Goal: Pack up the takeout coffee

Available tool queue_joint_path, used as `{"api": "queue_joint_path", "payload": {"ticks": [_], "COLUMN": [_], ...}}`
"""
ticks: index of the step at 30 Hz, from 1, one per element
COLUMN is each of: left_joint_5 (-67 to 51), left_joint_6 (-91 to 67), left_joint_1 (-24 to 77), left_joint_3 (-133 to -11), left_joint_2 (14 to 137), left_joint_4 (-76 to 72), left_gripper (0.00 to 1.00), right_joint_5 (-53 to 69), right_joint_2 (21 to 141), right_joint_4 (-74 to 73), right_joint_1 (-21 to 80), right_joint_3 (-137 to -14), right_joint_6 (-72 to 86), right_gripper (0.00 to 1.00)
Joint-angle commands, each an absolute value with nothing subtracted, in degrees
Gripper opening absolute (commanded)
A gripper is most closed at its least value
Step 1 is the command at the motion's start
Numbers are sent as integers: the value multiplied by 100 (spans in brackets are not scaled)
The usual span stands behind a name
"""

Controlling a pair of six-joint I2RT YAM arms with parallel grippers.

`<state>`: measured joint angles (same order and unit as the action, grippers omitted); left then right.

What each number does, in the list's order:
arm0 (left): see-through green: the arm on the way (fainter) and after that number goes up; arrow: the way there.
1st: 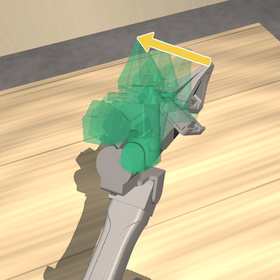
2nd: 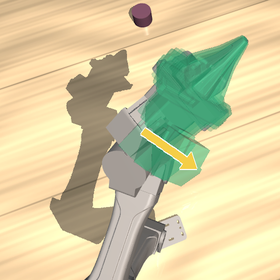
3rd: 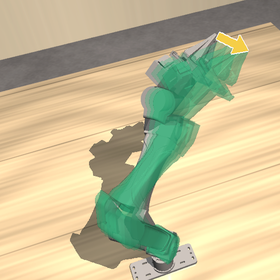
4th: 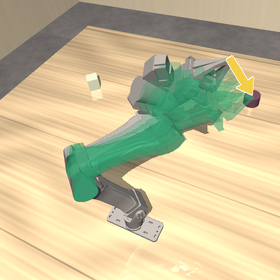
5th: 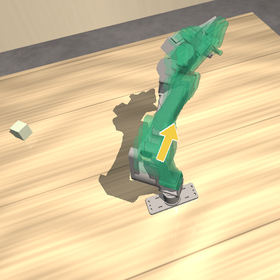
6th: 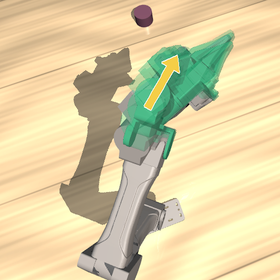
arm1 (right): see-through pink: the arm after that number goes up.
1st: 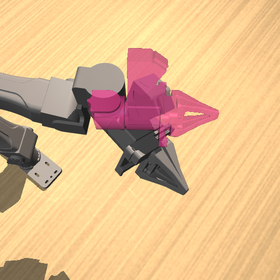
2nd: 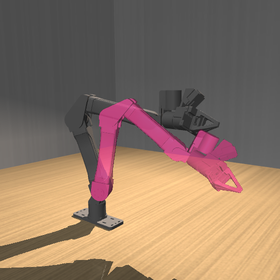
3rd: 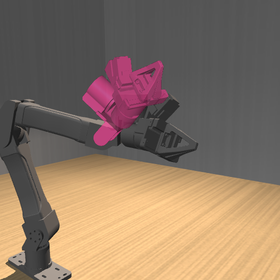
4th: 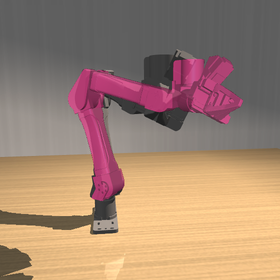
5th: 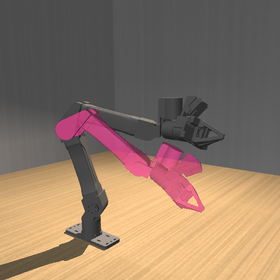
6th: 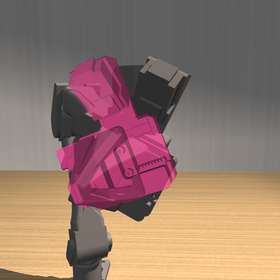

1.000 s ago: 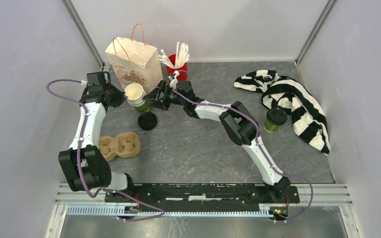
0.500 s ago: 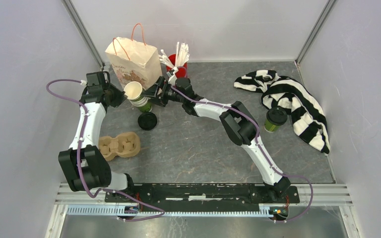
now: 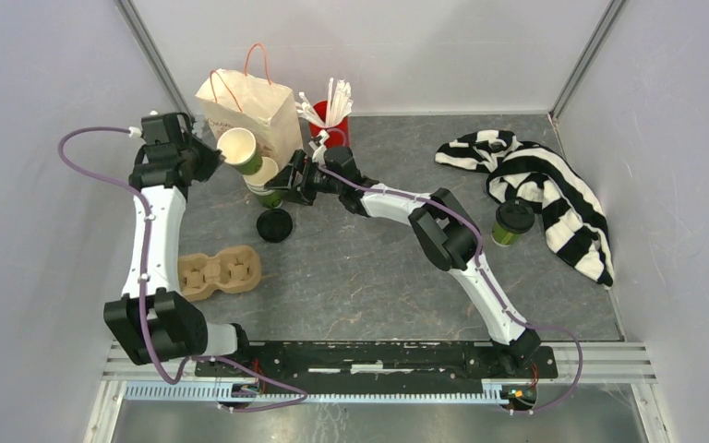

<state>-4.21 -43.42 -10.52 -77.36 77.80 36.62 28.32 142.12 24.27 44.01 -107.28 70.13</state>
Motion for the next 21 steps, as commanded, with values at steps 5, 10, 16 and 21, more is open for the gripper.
{"api": "queue_joint_path", "payload": {"ticks": [5,10,16,21], "left_joint_5": [-375,-852,-478,-513], "left_joint_6": [-4059,-3957,-3760,-4187], "left_joint_1": [-1046,-574,1188,2541], "left_joint_3": [-8713,-8777,-7871,-6329], "left_joint_2": [7388,7202,6582,5916], "left_joint_4": [4171,4272,4529,4001], "left_gripper": [2,2,2,2], "right_joint_5": [3202,3011,1104,-214], "right_joint_2": [12827,11565,9100,7111], "right_joint_4": [747,-1454,-3208,-3856], "right_joint_1": [4092,3824,3740,3724], "right_joint_3": [-10618,-9700,-7685,-6610], "right_joint_6": [5696,3243,1214,891], "right_gripper": [92,93,94,96]}}
